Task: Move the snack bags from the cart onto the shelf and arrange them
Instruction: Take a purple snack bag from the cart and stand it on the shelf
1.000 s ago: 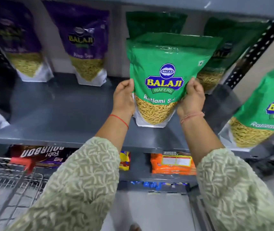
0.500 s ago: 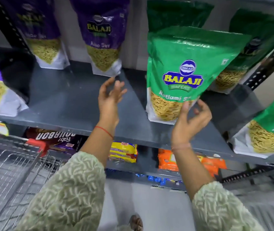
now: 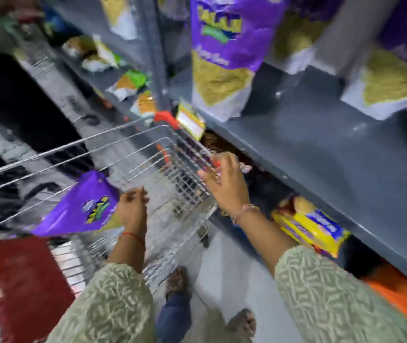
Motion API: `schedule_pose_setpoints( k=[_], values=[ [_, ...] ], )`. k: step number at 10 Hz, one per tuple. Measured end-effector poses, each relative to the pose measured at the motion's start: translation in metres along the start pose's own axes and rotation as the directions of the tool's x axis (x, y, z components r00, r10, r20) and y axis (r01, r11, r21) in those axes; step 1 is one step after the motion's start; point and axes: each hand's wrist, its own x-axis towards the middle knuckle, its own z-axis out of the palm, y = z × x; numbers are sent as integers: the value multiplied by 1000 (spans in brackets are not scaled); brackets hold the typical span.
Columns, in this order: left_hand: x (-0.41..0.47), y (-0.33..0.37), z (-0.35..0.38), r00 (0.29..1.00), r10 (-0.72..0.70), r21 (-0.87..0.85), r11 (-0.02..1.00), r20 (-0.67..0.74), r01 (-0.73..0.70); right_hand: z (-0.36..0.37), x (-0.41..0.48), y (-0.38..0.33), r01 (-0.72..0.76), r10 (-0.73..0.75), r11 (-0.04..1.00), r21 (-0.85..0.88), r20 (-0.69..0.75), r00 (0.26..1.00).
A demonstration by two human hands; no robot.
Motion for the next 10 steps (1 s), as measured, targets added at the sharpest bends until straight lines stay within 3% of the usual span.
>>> schedule_pose_setpoints(
  k=[1, 2, 3, 5, 7, 8, 9, 10],
  values=[
    [42, -47, -69, 952, -285, 179, 936, -113, 302, 72, 34, -13, 25, -9, 998, -59, 269, 963],
    [71, -78, -111, 892, -381, 163, 890, -244, 425, 145, 58, -20, -15, 46, 998, -63, 517, 855],
    [106, -91, -132, 856, -373, 91, 898, -357, 430, 212, 78, -23, -50, 108, 993, -107, 647, 754],
    [132, -113, -154, 835, -407, -19, 902, -372, 431, 297, 99, -27, 20, 116, 985, -171, 745, 656],
    [145, -111, -154, 860, -330, -189, 942, -389, 276, 296, 98, -19, -8, 154, 972, -233, 615, 773],
    [138, -85, -144, 915, -147, -252, 966, -375, 52, 264, 85, -21, -290, 264, 957, -26, 500, 825],
    [118, -38, -126, 950, -37, -302, 951, -310, -61, 213, 68, -32, -417, 291, 860, 294, 388, 874],
    [86, 10, -97, 975, 87, -374, 913, -205, -160, 147, 49, -46, -303, 242, 783, 543, 183, 953]
  ],
)
